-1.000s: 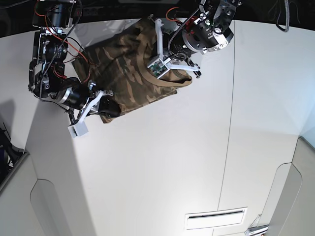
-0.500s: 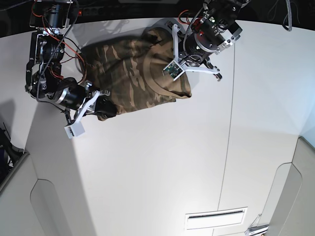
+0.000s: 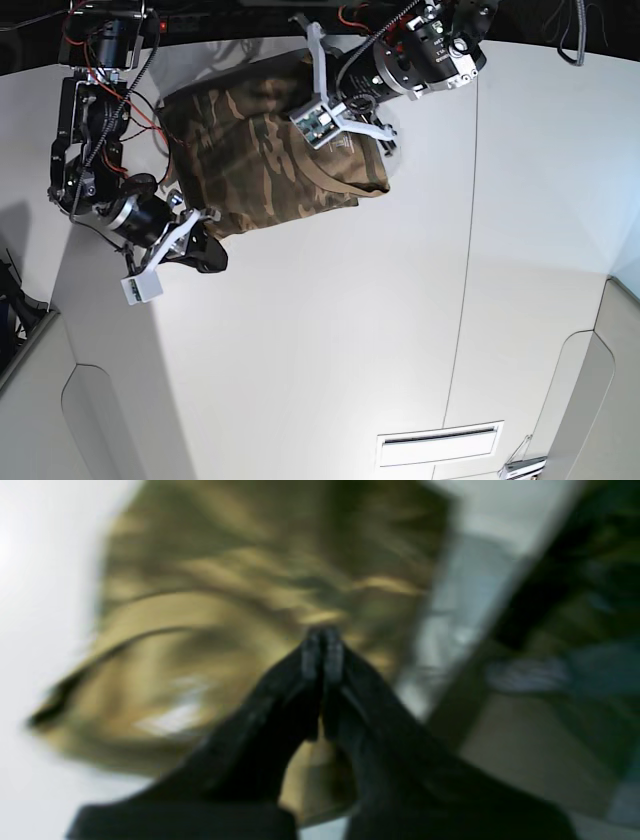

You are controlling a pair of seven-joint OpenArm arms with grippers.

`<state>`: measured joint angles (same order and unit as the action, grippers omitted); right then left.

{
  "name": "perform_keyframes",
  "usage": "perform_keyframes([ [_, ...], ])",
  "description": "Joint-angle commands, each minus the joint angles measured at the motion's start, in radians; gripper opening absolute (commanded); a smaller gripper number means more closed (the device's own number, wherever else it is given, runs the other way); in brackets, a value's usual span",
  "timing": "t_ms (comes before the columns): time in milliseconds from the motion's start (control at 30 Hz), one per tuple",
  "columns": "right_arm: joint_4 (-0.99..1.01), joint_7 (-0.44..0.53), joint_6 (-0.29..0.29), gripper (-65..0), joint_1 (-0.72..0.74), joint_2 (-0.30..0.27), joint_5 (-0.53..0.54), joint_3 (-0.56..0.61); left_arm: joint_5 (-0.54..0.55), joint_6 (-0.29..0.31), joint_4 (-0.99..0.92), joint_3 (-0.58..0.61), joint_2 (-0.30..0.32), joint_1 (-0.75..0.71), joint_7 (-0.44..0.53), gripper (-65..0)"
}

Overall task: Fold the T-shirt properly
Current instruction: 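Press and tuck the folded bundle edges with both grippers, then straighten the folded bundle's sides with both grippers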

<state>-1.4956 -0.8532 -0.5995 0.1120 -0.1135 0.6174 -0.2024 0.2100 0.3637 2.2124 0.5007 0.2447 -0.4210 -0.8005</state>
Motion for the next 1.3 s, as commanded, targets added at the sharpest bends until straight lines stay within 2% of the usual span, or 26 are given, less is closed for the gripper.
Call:
perform_keyframes([
  [0,-0.014,0.023,-0.007,-65.0,0.026,0.0,0.018,0.0,-0.002,0.0,0.0,0.009,0.0,0.0,0.011,-65.0],
  [167,0.005,0.026,-0.007,-65.0,0.056,0.0,0.003,0.033,-0.011,0.0,-0.075,0.024,0.0,0.0,0.011,-65.0],
  [267,0.051,0.034,-0.007,-65.0,0.064,0.0,-0.053,0.076,-0.014,0.0,-0.134,0.024,0.0,0.0,0.008,-65.0],
  [400,0.124,0.035,-0.006,-65.0,0.062,-0.003,-0.095,0.109,-0.081,0.0,-0.219,0.013,0.003,0.026,-0.005,-65.0],
  [500,0.133,0.025,-0.006,-65.0,0.058,-0.008,-0.097,0.105,-0.1,0.0,-0.253,-0.031,0.009,0.058,-0.019,-65.0],
  [667,0.132,0.003,-0.003,-65.0,0.056,-0.037,-0.092,0.085,-0.087,0.0,-0.256,-0.171,0.011,0.099,-0.007,-65.0],
  [767,0.132,-0.06,-0.002,-65.0,0.056,-0.044,-0.04,0.065,-0.05,0.0,-0.265,-0.256,0.011,0.133,0.003,-65.0],
  [900,0.129,-0.116,-0.003,-65.0,0.03,-0.044,0.096,0.042,0.0,0.001,-0.303,-0.325,0.01,0.201,0.004,-65.0],
  [1133,0.128,-0.116,-0.007,-65.0,-0.086,-0.03,0.16,0.042,0.043,0.008,-0.395,-0.332,0.01,0.288,0.016,-65.0],
  [1267,0.126,-0.126,-0.011,-65.0,-0.14,0.003,0.216,0.042,0.041,0.008,-0.44,-0.332,0.01,0.339,0.018,-65.0],
])
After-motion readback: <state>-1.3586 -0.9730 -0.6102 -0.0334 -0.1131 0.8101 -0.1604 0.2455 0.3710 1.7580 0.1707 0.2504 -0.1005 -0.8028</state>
